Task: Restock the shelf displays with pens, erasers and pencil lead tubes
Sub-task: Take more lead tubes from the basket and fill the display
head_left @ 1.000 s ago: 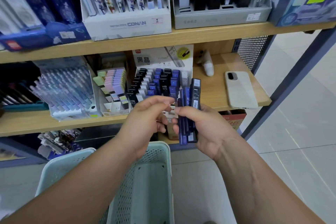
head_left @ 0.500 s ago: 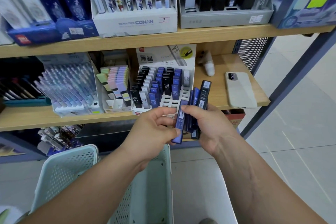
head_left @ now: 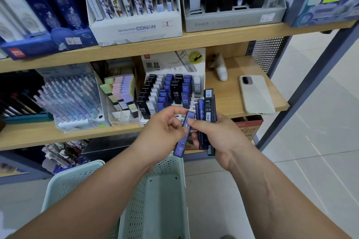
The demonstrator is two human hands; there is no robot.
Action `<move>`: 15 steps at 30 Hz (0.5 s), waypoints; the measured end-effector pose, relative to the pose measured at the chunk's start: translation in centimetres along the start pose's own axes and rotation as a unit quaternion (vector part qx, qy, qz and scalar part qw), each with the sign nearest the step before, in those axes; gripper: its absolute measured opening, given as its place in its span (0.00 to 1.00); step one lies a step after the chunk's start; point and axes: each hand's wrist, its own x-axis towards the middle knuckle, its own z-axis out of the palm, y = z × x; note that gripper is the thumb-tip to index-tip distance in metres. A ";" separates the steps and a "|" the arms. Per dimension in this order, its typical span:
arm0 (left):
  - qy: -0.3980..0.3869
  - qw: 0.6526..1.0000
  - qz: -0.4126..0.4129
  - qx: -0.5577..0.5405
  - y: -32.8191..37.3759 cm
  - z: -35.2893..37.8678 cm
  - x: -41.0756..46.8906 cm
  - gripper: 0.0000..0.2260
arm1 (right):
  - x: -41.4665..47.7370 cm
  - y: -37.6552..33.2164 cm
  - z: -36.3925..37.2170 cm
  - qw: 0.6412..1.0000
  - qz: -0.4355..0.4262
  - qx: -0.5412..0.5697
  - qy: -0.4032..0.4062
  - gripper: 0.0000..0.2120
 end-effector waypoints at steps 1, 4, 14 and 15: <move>0.011 1.000 0.012 -0.005 -0.1 0.2 0.1 0.14 | 0.0 0.0 0.0 1.000 0.002 0.013 0.003 0.10; 0.076 0.995 0.052 -0.049 0.0 0.6 0.1 0.10 | 0.0 -0.3 -0.4 0.999 0.010 0.038 0.005 0.12; 0.163 0.964 0.091 -0.189 1.5 0.7 0.2 0.09 | -0.4 -1.4 -0.4 0.994 0.040 0.105 -0.006 0.08; 0.152 0.967 0.091 -0.182 1.6 0.6 0.1 0.11 | -0.5 -1.5 -0.3 0.992 0.034 0.124 0.000 0.07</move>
